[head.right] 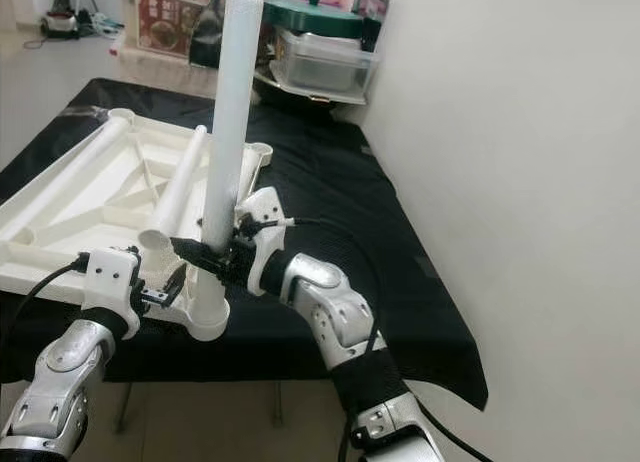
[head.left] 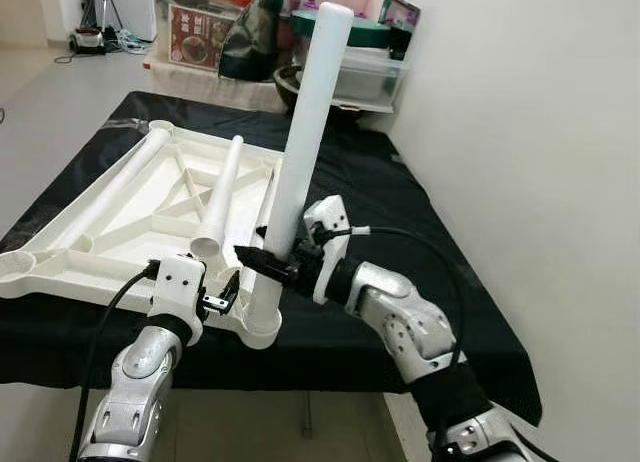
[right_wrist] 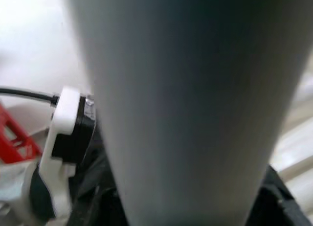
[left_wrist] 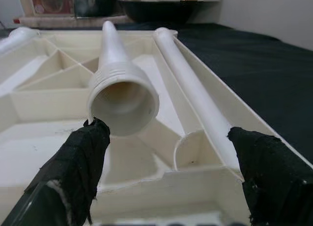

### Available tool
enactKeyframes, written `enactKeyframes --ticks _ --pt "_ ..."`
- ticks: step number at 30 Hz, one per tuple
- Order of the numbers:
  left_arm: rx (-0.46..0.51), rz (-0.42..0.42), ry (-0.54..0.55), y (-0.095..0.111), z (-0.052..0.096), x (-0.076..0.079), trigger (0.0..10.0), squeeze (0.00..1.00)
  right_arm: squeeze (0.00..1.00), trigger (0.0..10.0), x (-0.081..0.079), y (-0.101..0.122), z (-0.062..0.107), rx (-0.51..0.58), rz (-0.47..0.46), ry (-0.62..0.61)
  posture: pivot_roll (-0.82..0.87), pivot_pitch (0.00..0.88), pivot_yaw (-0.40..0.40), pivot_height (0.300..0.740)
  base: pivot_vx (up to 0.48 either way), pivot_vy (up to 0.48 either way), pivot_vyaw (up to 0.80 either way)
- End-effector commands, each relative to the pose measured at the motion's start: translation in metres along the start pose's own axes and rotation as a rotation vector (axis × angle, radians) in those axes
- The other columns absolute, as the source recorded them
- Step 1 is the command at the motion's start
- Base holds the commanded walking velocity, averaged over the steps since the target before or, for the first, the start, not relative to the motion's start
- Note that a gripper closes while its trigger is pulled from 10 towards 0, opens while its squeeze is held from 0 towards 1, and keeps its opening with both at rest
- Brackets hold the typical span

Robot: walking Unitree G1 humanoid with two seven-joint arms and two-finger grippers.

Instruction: Building children table

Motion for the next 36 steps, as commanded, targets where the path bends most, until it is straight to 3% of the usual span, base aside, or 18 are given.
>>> enactKeyframes --ticks 1,2,4,5,7,11,12,15,16,19,20,22,28,31,32,34,35,36 --pt "0.009 0.012 -0.021 0.001 0.000 0.006 10.0 0.00 0.00 0.0 0.070 -0.029 0.018 -0.114 -0.078 -0.479 0.19 0.000 -0.243 0.740 0.000 0.000 0.00" --pt "0.009 0.012 -0.021 0.001 0.000 0.006 10.0 0.00 0.00 0.0 0.070 -0.029 0.018 -0.114 -0.078 -0.479 0.19 0.000 -0.243 0.740 0.000 0.000 0.00" --pt "0.010 0.013 -0.022 0.001 0.000 0.006 10.0 0.00 0.00 0.0 0.117 -0.042 0.059 -0.141 -0.123 -0.902 0.19 0.000 -0.243 0.740 0.000 0.000 0.00" --pt "0.010 0.013 -0.022 0.001 0.000 0.006 10.0 0.00 0.00 0.0 0.117 -0.042 0.059 -0.141 -0.123 -0.902 0.19 0.000 -0.243 0.740 0.000 0.000 0.00" --pt "0.010 0.012 -0.023 0.001 0.000 0.006 10.0 0.00 0.00 0.0 0.130 -0.048 0.083 -0.153 -0.148 -1.062 0.19 0.000 -0.240 0.740 0.000 0.000 0.00" --pt "0.011 0.012 -0.022 0.002 0.000 0.005 10.0 0.00 0.00 0.0 0.126 -0.052 0.081 -0.162 -0.183 -1.045 0.19 0.000 -0.238 0.740 0.000 0.000 0.00" --pt "0.011 0.012 -0.022 0.002 0.000 0.005 10.0 0.00 0.00 10.0 0.119 -0.051 0.072 -0.154 -0.198 -0.984 0.19 0.000 -0.233 0.740 0.000 0.000 0.00" --pt "0.011 0.012 -0.022 0.002 0.000 0.004 10.0 0.00 0.00 10.0 0.100 -0.038 0.051 -0.064 -0.195 -0.824 0.19 0.000 -0.232 0.740 0.000 0.000 0.00" --pt "0.011 0.011 -0.023 0.002 0.000 0.004 10.0 0.00 1.00 10.0 0.090 -0.030 0.043 -0.021 -0.193 -0.756 0.19 0.000 -0.230 0.740 0.000 0.000 0.00" --pt "0.011 0.011 -0.025 0.002 -0.001 0.004 10.0 0.00 1.00 10.0 0.078 -0.023 0.029 0.012 -0.202 -0.671 0.18 0.000 -0.230 0.740 0.000 0.000 0.00" --pt "0.011 0.011 -0.025 0.002 -0.001 0.004 10.0 0.00 0.00 10.0 0.065 -0.017 0.018 0.026 -0.212 -0.550 0.18 0.000 -0.232 0.740 0.000 0.000 0.00" --pt "0.012 0.012 -0.025 0.002 -0.001 0.005 10.0 0.00 0.00 10.0 0.036 -0.004 0.005 0.051 -0.227 -0.299 0.18 0.000 -0.232 0.740 0.000 0.000 0.00" --pt "0.014 0.015 -0.024 0.002 -0.001 0.005 10.0 0.00 0.00 10.0 0.001 0.001 0.010 0.036 -0.140 0.002 0.19 0.000 -0.236 0.740 0.000 0.000 0.00" --pt "0.014 0.016 -0.024 0.002 -0.001 0.005 10.0 0.00 0.00 10.0 -0.003 -0.003 0.012 0.017 -0.115 0.043 0.19 0.000 -0.243 0.740 0.000 0.000 0.00" --pt "0.015 0.017 -0.024 0.002 -0.001 0.005 10.0 0.00 0.00 5.1 -0.001 -0.007 0.012 -0.001 -0.105 0.039 0.19 0.000 -0.245 0.740 0.000 0.000 0.00" --pt "0.015 0.017 -0.023 0.002 -0.001 0.005 10.0 0.00 0.00 4.4 0.004 -0.011 0.011 -0.013 -0.100 0.016 0.19 0.000 -0.245 0.740 0.000 0.000 0.00" --pt "0.016 0.017 -0.022 0.002 0.000 0.005 10.0 0.00 0.00 0.0 0.036 -0.021 0.010 -0.042 -0.113 -0.209 0.19 0.000 -0.242 0.740 0.000 0.000 0.00" --pt "0.016 0.017 -0.022 0.002 0.000 0.005 10.0 0.00 0.00 0.0 0.036 -0.021 0.010 -0.042 -0.113 -0.209 0.19 0.000 -0.242 0.740 0.000 0.000 0.00"
Point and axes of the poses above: a point about 5 cm out from each wrist's last joint towards the gripper, its own z axis pointing back from the gripper into the wrist, its own y axis along the axis of the wrist's last joint, x = y × z, the point moved 5 cm from there along -z, pointing out of the wrist towards the gripper, and after that the axes turned 2 degrees about -z, right-handed, at the moved point
